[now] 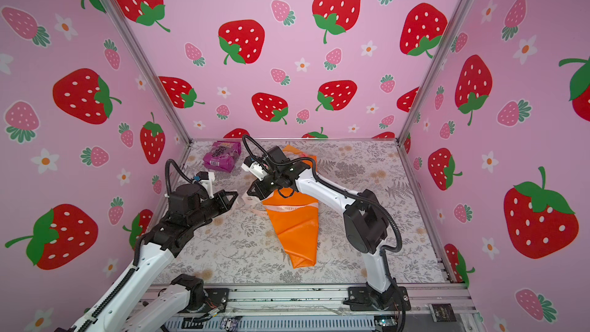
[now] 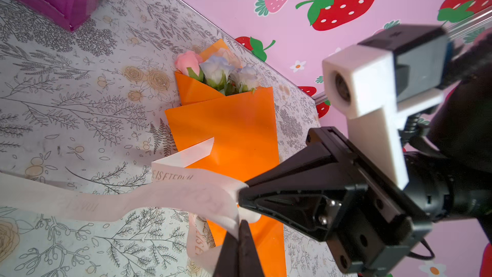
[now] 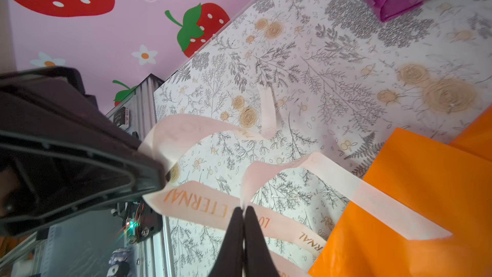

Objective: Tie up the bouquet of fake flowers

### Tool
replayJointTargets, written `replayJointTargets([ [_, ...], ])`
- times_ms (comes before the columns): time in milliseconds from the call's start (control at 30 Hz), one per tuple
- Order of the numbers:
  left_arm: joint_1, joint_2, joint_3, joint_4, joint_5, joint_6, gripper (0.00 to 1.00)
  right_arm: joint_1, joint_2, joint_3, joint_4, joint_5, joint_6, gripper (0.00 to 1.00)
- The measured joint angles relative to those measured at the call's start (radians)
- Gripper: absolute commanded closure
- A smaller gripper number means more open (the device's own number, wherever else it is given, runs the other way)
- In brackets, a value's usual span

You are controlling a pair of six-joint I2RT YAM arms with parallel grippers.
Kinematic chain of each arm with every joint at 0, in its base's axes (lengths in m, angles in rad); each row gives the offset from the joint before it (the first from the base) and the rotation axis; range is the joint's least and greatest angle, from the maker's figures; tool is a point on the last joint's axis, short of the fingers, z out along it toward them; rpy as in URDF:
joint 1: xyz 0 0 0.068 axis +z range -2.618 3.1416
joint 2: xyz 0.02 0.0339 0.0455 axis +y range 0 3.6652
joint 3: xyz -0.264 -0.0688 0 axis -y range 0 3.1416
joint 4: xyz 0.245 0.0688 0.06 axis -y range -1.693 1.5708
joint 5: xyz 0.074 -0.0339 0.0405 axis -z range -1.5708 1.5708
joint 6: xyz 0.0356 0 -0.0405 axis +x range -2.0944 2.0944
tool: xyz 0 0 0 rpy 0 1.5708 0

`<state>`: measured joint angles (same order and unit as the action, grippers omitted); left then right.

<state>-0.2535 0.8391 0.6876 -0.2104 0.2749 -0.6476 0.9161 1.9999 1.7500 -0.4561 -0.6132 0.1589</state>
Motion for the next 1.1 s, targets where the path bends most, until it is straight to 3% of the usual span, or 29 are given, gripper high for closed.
replayJointTargets([
  [133,-0.003,0.000,-0.007,0.043,0.055,0.080,1.00,-0.005,-0.005,-0.005,-0.067,0.018,-0.055,0.58],
  [300,-0.008,0.019,0.002,0.074,0.154,0.226,1.00,-0.048,-0.144,-0.159,-0.019,0.093,-0.075,0.51],
  [433,-0.027,0.126,0.092,0.042,0.271,0.357,1.00,-0.153,-0.369,-0.393,0.169,0.172,-0.050,0.49],
  [500,-0.052,0.190,0.156,0.011,0.330,0.425,1.00,-0.216,-0.476,-0.526,0.300,0.188,-0.049,0.44],
  [600,-0.109,0.284,0.261,-0.053,0.402,0.541,1.00,-0.282,-0.601,-0.745,0.525,0.211,-0.096,0.43],
  [767,-0.172,0.362,0.359,-0.124,0.478,0.687,1.00,-0.266,-0.622,-0.930,0.734,0.131,-0.266,0.40],
  [933,-0.193,0.429,0.424,-0.205,0.505,0.789,1.00,-0.234,-0.561,-0.933,0.862,-0.019,-0.420,0.37],
  [1100,-0.197,0.469,0.434,-0.231,0.504,0.813,1.00,-0.202,-0.482,-0.916,0.960,-0.137,-0.478,0.36],
])
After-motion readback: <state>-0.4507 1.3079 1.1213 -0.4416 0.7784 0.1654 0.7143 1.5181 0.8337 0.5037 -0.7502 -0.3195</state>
